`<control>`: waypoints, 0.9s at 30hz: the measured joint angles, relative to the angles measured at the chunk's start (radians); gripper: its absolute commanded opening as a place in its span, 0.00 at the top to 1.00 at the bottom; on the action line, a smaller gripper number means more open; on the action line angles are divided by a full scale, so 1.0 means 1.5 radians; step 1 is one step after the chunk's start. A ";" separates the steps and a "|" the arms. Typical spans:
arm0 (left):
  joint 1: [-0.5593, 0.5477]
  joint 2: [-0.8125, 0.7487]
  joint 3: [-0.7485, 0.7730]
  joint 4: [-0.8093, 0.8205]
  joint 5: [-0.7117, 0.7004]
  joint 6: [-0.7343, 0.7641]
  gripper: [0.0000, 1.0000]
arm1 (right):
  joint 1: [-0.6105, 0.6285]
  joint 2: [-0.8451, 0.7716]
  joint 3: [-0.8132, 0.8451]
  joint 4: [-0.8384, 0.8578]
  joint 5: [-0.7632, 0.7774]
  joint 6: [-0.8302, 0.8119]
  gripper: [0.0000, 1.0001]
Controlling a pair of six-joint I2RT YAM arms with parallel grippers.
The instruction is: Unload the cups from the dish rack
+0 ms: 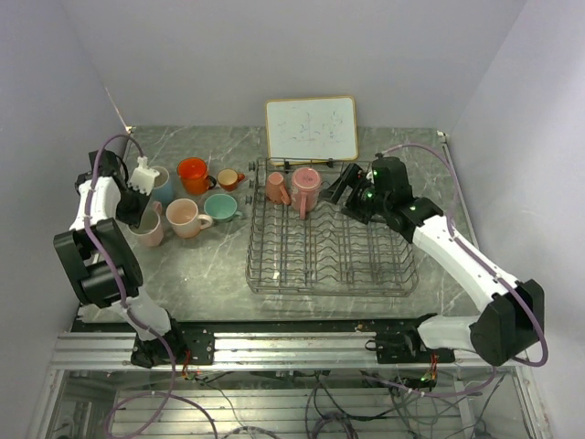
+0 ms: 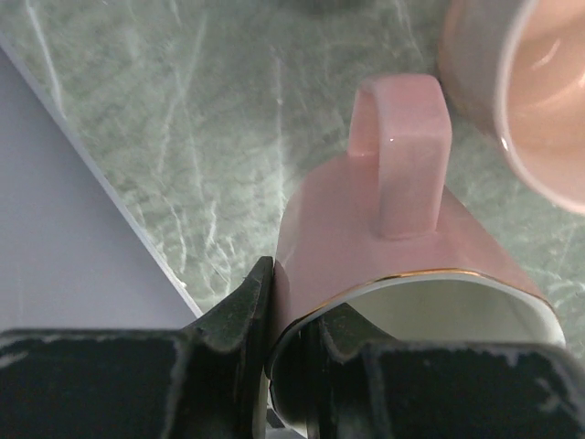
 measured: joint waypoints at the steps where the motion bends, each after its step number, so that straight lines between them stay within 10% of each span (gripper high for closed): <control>1: 0.000 0.008 0.007 0.006 0.002 -0.002 0.93 | 0.000 0.006 0.000 -0.002 0.006 -0.003 0.17; 10: 0.001 0.053 0.023 0.040 0.008 0.002 0.91 | 0.000 0.074 0.012 -0.006 0.050 -0.024 0.17; 19: 0.001 0.055 0.026 0.056 0.007 0.024 0.30 | 0.062 0.214 0.117 -0.025 0.152 -0.036 0.15; 27: 0.006 -0.007 0.053 0.016 0.015 0.056 0.13 | 0.147 0.354 0.268 -0.068 0.281 -0.075 0.21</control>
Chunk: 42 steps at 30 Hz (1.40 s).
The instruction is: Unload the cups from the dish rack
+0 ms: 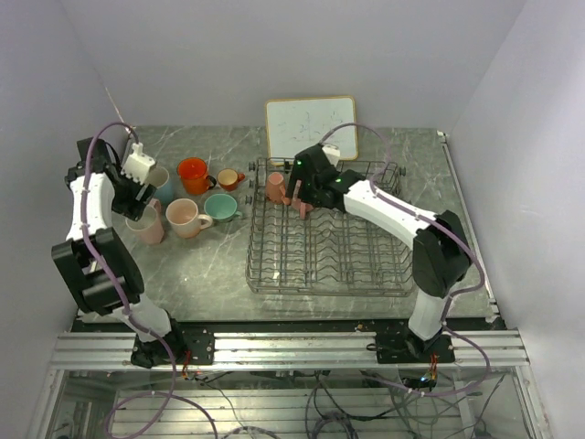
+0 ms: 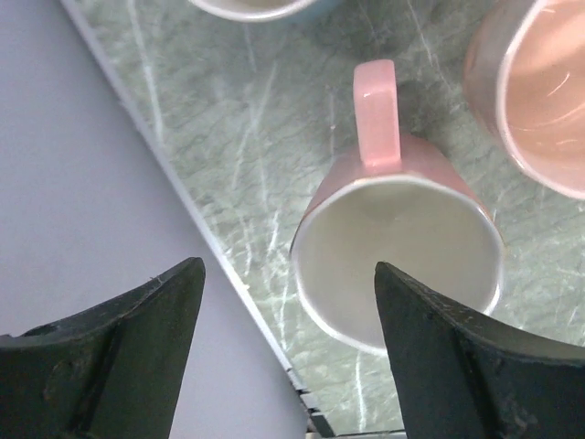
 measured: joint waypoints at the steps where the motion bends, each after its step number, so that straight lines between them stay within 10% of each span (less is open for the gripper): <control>1: 0.001 -0.013 0.007 -0.008 0.002 0.004 0.13 | 0.007 0.014 0.014 -0.007 0.016 -0.006 0.22; 14: 0.003 -0.085 0.211 -0.240 0.106 0.020 0.11 | 0.045 0.130 0.066 -0.056 0.148 -0.079 0.40; 29: 0.003 -0.239 0.179 -0.343 0.280 0.024 0.14 | 0.048 0.217 0.111 -0.057 0.160 -0.117 1.00; 42: 0.002 -0.294 0.123 -0.306 0.335 0.007 0.12 | 0.043 0.076 0.054 -0.071 0.157 -0.126 1.00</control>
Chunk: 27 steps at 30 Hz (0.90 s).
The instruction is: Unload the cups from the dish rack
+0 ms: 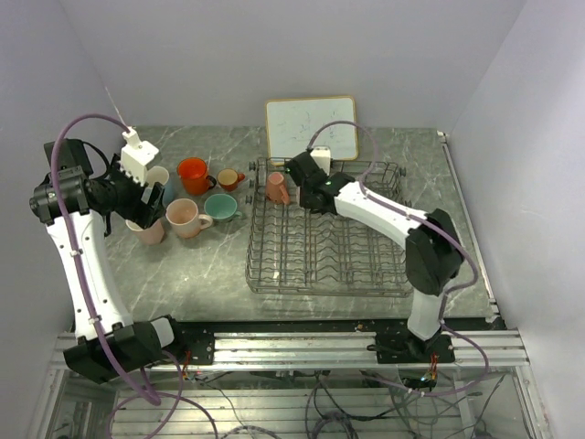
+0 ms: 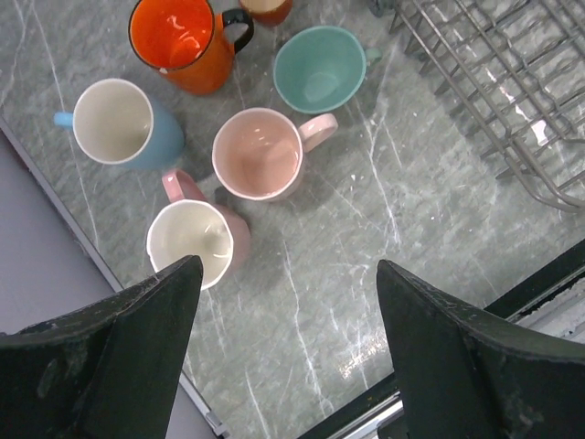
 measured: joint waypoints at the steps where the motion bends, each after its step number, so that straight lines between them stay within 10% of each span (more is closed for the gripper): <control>1: -0.001 -0.003 -0.001 0.003 0.005 0.000 0.11 | 0.000 -0.021 -0.008 0.000 -0.002 0.000 1.00; 17: -0.078 -0.045 -0.101 0.078 0.056 -0.018 0.11 | -0.005 -0.202 -0.108 -0.016 -0.223 0.069 1.00; 27: -0.152 -0.249 -0.318 0.208 0.097 0.012 0.07 | -0.006 -0.285 -0.141 0.106 -0.458 0.216 1.00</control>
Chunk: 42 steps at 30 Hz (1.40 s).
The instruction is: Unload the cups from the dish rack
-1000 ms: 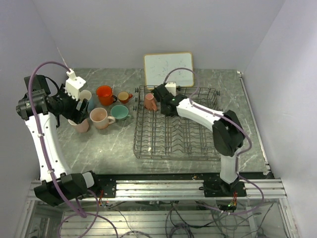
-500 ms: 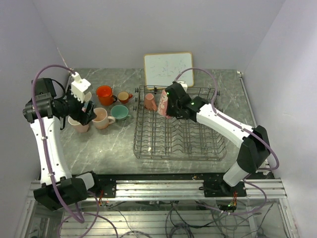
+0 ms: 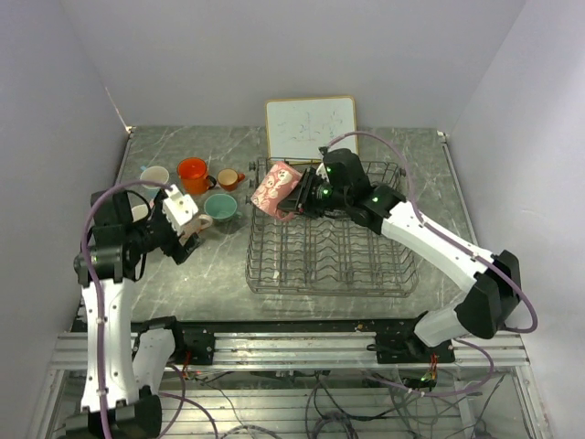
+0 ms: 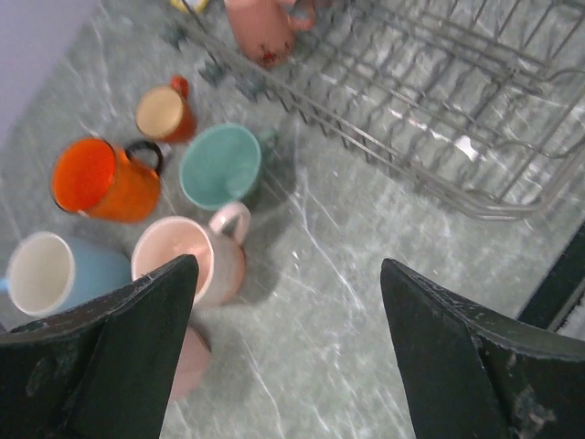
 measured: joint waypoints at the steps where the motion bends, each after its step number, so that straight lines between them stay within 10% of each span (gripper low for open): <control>1: -0.001 -0.019 -0.013 0.014 0.007 0.006 0.07 | 0.002 -0.008 -0.010 0.018 -0.016 0.013 1.00; 27: -0.004 -0.137 -0.100 0.317 0.109 -0.063 0.21 | 0.136 0.009 -0.075 0.363 -0.193 0.317 1.00; 34: -0.005 -0.134 -0.098 0.322 0.109 -0.075 0.37 | 0.163 0.019 -0.075 0.445 -0.195 0.364 1.00; 42: -0.005 -0.126 -0.075 0.340 0.104 -0.113 0.83 | 0.185 0.028 -0.081 0.482 -0.193 0.397 1.00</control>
